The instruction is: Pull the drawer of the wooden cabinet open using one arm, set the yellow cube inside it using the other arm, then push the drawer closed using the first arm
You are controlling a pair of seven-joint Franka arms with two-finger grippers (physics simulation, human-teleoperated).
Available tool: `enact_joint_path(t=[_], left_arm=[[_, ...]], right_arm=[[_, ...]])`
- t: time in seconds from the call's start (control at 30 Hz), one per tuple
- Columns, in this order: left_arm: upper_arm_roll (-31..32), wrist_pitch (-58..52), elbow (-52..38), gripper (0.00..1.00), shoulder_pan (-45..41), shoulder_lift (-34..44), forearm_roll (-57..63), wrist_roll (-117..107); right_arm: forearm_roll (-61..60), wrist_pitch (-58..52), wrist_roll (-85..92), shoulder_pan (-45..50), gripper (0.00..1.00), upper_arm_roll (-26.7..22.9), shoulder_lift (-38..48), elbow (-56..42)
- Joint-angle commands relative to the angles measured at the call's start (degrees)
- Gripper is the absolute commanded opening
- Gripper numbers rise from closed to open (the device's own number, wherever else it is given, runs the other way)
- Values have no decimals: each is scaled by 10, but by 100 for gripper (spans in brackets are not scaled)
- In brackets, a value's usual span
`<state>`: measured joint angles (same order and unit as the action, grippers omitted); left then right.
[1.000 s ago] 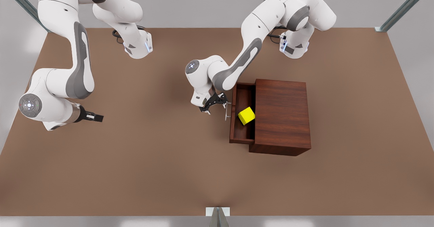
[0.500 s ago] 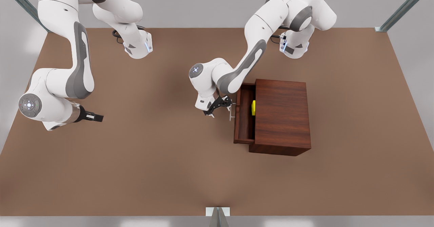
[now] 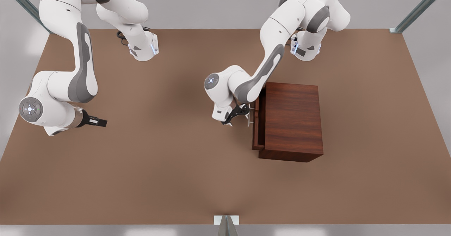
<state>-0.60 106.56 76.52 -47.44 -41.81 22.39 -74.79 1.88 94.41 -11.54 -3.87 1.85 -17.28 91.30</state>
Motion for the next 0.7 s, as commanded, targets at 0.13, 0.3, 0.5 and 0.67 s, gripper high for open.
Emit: enact_joint_path(t=[0.13,0.3,0.5,0.67], left_arm=[[0,-32,25,100,11,20,0,45],[0,-41,29,100,27,25,0,54],[-8,-310,-92,100,289,220,-239,595],[-10,-150,-13,100,397,264,-234,799]], right_arm=[[0,0,0,0,100,0,1,-1],[0,0,1,0,100,0,1,-1],[1,0,1,0,100,0,1,-2],[1,0,1,0,100,0,1,-2]])
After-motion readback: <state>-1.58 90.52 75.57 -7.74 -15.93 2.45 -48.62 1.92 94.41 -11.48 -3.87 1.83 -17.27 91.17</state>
